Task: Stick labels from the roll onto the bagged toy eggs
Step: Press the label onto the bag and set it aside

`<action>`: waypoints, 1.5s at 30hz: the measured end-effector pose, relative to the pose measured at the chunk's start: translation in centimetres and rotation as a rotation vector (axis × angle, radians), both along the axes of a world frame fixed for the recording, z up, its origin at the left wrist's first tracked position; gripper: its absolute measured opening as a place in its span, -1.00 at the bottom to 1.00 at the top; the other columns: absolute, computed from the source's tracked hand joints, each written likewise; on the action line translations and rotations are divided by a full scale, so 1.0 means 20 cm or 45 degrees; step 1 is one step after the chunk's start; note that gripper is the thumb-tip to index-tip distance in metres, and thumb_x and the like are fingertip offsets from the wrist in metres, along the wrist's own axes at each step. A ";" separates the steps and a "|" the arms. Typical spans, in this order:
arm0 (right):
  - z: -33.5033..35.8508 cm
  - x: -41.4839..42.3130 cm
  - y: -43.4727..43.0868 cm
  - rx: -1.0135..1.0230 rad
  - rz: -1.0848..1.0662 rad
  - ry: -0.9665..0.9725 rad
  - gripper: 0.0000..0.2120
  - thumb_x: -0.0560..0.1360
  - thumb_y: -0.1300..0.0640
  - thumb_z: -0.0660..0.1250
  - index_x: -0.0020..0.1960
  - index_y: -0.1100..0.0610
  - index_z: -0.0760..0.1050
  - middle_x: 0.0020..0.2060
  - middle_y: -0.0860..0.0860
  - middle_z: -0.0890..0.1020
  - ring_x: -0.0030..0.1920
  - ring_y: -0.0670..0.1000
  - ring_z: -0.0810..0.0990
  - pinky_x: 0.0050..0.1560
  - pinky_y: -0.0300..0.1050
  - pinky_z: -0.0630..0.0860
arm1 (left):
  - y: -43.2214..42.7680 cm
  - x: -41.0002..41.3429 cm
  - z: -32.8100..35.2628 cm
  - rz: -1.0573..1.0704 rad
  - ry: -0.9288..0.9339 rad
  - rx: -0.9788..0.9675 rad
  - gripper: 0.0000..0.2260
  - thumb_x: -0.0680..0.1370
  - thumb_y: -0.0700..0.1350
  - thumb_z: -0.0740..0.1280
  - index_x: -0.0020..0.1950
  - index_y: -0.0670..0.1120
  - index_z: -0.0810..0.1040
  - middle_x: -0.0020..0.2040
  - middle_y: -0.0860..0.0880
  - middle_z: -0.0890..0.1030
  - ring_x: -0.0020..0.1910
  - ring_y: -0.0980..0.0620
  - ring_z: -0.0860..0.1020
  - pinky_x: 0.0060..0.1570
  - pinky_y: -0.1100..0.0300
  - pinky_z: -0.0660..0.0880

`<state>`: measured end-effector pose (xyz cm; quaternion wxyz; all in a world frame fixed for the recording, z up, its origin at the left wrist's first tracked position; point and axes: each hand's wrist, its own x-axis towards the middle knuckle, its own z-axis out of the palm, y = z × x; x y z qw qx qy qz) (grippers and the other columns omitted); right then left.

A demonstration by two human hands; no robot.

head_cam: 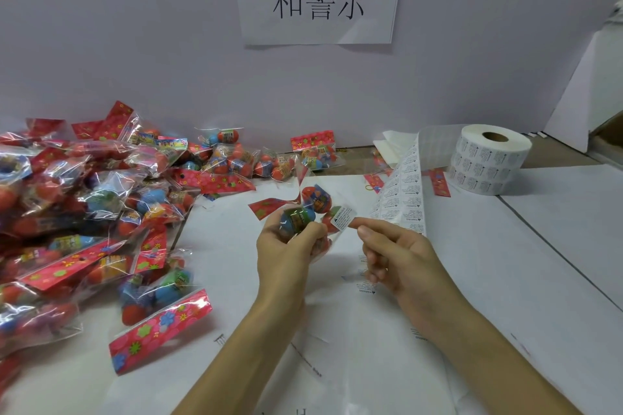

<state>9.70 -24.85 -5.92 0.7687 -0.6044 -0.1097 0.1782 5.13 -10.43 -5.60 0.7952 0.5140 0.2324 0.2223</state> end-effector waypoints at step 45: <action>0.02 -0.04 0.03 -0.113 -0.244 -0.072 -0.54 0.39 -0.10 0.55 0.23 -0.06 0.52 0.01 -0.01 0.69 -0.14 0.02 0.73 -0.16 -0.06 0.56 | -0.05 -0.03 0.01 -0.155 -0.043 0.007 -0.81 0.57 -0.24 0.41 0.18 -0.17 0.58 -0.20 -0.05 0.72 -0.26 0.08 0.68 -0.29 0.26 0.61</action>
